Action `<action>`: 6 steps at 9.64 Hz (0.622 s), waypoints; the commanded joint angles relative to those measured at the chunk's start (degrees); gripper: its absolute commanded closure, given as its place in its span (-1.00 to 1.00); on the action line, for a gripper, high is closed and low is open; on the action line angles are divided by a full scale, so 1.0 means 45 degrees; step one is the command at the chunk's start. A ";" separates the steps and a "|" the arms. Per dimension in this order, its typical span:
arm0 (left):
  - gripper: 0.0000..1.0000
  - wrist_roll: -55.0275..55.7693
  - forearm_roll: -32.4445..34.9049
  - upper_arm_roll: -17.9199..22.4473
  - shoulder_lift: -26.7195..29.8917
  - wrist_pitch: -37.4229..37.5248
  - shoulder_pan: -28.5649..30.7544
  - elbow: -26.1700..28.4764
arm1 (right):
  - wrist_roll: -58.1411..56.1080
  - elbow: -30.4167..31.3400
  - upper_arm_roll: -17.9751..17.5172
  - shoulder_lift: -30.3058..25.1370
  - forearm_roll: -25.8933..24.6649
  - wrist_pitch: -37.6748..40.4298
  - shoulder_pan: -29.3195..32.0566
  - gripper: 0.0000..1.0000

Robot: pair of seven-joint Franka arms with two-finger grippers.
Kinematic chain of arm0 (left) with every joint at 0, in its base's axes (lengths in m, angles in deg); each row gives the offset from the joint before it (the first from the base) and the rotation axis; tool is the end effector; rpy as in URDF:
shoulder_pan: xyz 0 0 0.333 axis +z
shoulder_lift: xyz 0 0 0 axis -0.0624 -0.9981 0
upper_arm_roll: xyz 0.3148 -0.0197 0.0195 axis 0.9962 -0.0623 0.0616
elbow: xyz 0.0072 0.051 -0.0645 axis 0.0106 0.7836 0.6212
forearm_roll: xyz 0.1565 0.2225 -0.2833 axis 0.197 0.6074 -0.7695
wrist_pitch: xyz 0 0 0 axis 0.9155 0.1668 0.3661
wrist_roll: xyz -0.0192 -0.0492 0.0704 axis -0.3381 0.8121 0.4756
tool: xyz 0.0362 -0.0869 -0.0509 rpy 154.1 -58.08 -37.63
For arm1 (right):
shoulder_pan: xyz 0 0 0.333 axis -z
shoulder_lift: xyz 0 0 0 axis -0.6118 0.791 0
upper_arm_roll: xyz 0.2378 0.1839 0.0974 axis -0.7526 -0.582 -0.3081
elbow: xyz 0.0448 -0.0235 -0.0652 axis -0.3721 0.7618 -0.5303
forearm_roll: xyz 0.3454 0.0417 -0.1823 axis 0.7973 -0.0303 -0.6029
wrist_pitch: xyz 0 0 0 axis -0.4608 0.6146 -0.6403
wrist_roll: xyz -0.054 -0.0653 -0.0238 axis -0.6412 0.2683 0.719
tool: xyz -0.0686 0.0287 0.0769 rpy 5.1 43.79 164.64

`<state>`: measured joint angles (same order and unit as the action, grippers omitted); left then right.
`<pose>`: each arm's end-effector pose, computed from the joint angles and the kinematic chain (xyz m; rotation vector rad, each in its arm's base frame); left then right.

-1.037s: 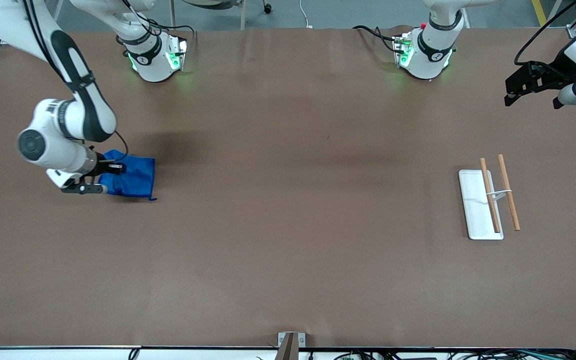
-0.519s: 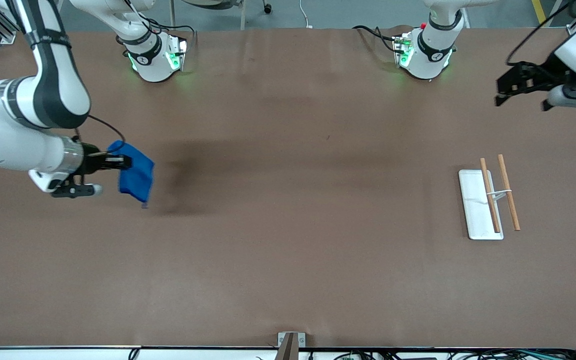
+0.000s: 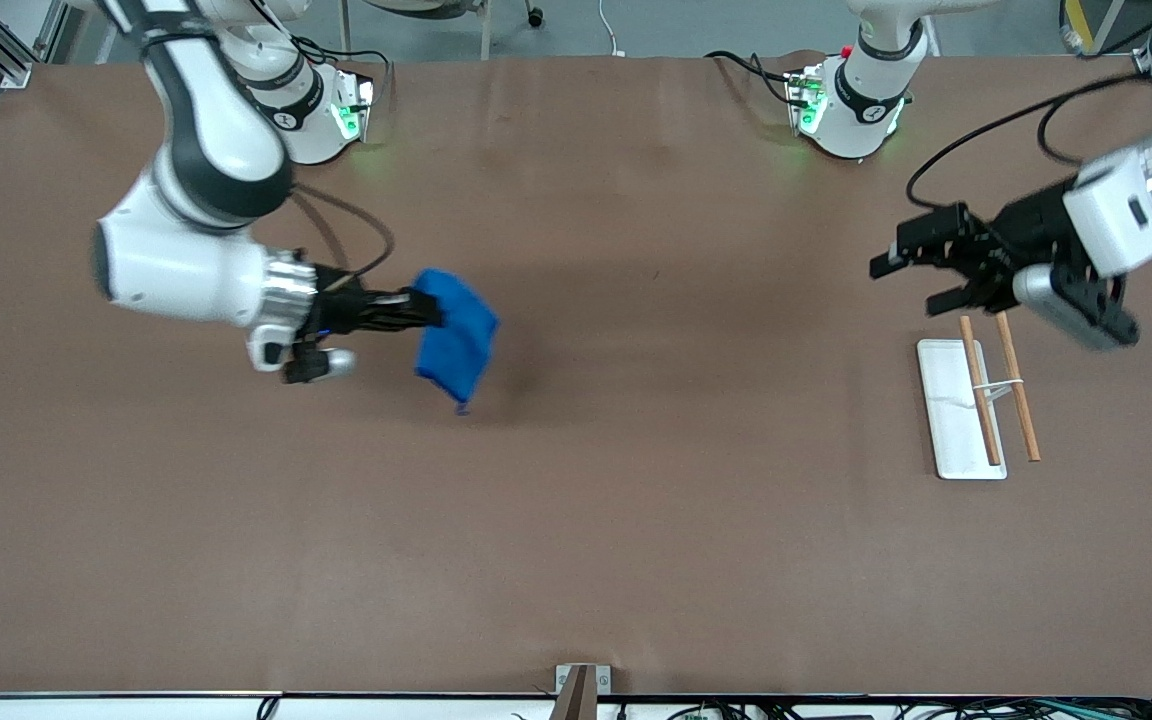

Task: Right arm passes towel to left arm to hang
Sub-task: 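Lift the towel with the right gripper while the left gripper approaches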

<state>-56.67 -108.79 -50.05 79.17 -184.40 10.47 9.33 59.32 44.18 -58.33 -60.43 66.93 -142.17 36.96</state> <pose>0.5951 -0.1028 0.5632 2.3997 -0.3128 0.0488 0.5454 0.2790 0.4129 -2.2656 0.1029 0.1737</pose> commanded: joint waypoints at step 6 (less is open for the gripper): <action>-0.68 -0.8516 -0.8227 -0.0067 -0.4622 0.2695 0.0656 0.2390 | -0.5764 -0.1049 -0.3178 0.1982 1.0568 -0.1301 -0.0512 1.00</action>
<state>-91.69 -142.17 -50.21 62.48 -176.70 13.20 19.46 38.75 41.68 -71.20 -54.26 108.39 -148.04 35.49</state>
